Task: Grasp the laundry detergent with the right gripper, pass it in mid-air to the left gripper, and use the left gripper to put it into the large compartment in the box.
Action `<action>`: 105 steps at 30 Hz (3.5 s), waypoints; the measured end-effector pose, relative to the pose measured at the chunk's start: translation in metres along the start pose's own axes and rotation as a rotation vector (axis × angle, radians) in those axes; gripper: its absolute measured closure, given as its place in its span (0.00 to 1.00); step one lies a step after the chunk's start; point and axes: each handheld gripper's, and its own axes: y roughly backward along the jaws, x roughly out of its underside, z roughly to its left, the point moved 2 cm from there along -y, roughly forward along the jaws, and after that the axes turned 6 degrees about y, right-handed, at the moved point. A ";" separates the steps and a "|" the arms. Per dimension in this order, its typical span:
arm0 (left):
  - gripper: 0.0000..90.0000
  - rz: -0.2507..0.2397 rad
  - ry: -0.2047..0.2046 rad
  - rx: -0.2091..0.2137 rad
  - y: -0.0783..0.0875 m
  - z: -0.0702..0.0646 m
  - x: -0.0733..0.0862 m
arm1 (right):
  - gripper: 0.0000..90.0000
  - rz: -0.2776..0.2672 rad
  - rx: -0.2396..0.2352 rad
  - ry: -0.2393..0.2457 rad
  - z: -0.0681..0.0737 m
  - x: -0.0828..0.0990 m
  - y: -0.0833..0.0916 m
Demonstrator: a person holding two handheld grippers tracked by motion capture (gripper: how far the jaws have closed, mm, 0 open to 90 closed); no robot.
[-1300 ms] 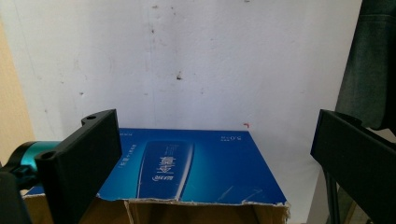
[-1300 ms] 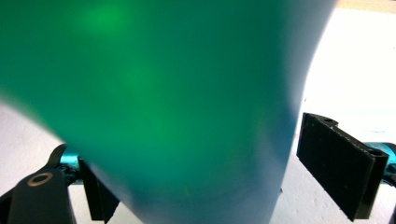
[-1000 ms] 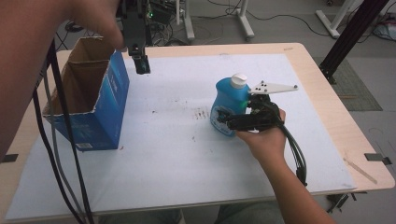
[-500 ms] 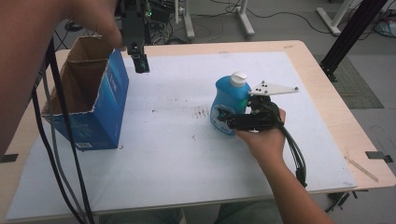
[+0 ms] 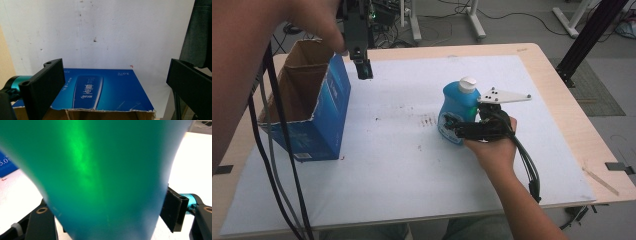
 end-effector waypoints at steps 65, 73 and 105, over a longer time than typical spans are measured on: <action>0.02 -0.035 -0.154 0.026 -0.003 -0.055 -0.036 | 0.50 0.018 -0.341 0.258 0.042 -0.059 0.025; 0.02 -0.048 -0.203 0.045 -0.012 -0.073 -0.043 | 0.50 0.040 -0.434 0.294 0.055 -0.061 0.023; 0.02 -0.083 -0.251 0.059 -0.030 -0.100 -0.046 | 0.50 0.028 -0.577 0.317 0.092 -0.072 0.000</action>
